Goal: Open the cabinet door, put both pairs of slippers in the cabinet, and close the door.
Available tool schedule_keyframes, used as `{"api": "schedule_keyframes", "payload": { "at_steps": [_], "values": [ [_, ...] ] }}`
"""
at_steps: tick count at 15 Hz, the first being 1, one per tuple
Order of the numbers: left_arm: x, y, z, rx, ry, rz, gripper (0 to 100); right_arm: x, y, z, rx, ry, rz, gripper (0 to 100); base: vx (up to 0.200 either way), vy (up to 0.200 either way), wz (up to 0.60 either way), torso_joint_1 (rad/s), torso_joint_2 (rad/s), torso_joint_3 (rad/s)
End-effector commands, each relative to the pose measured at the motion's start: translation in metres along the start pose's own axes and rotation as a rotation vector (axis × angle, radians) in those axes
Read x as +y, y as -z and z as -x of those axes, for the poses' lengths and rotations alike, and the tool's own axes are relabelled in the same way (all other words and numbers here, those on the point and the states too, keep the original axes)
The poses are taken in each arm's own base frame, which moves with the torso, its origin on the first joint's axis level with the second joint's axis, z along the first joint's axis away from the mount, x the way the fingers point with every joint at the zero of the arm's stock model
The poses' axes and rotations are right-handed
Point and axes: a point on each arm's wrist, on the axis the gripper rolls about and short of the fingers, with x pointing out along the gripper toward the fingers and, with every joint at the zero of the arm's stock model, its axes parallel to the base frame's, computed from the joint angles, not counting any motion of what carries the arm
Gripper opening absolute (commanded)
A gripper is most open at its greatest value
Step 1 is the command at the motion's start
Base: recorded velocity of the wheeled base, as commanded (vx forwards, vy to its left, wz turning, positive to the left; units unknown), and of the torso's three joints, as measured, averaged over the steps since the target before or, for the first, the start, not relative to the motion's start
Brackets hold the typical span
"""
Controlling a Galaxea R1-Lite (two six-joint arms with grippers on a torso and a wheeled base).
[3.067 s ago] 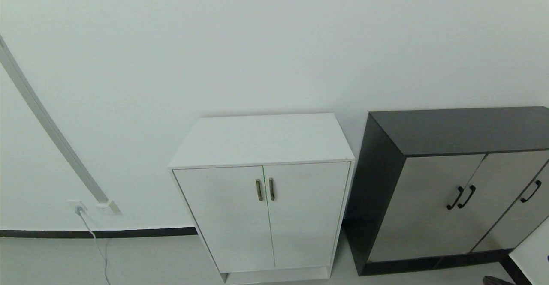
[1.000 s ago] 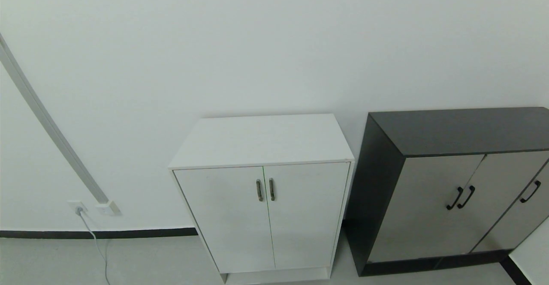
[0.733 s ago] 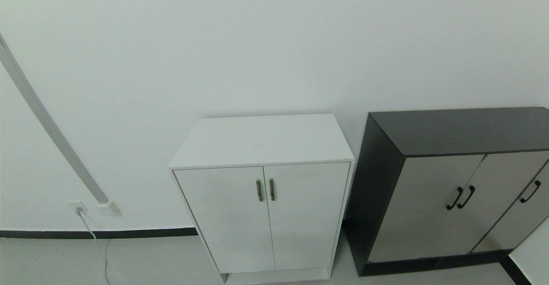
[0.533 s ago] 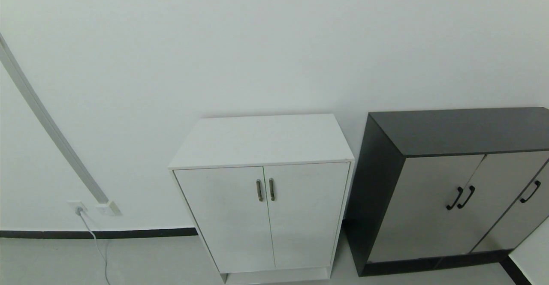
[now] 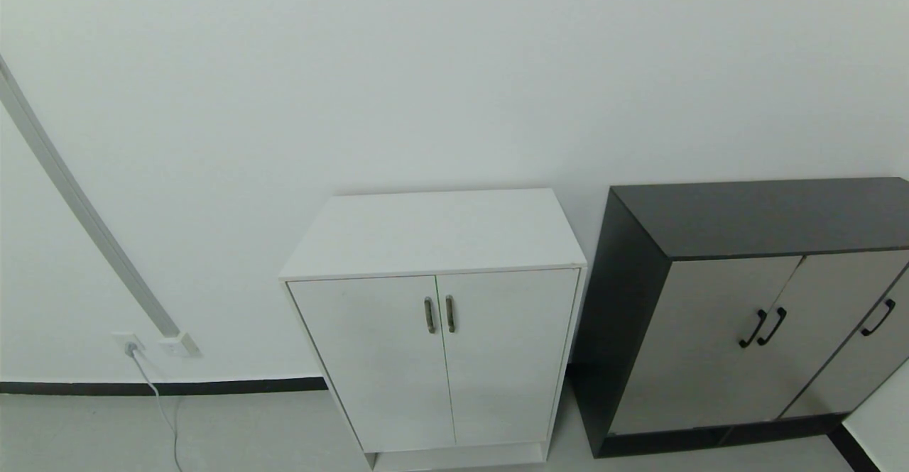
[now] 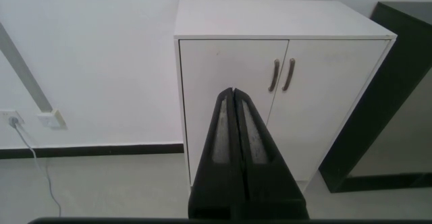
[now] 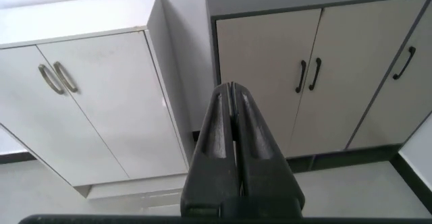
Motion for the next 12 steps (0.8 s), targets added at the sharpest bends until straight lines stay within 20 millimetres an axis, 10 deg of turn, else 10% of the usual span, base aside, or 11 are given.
{"api": "schedule_keyframes", "payload": {
  "at_steps": [1, 12],
  "values": [
    [0.0, 0.0, 0.0, -0.001, -0.001, 0.0, 0, 0.0, 0.0, -0.0001, 0.002, -0.001, 0.002, 0, 0.0, 0.0, 0.0, 0.0, 0.0, 0.0],
    [0.0, 0.0, 0.0, -0.001, -0.001, 0.0, 0, 0.0002, 0.0002, -0.0001, 0.004, -0.009, 0.016, 0, 0.0, 0.0, 0.0, 0.0, 0.0, 0.0]
  ]
}}
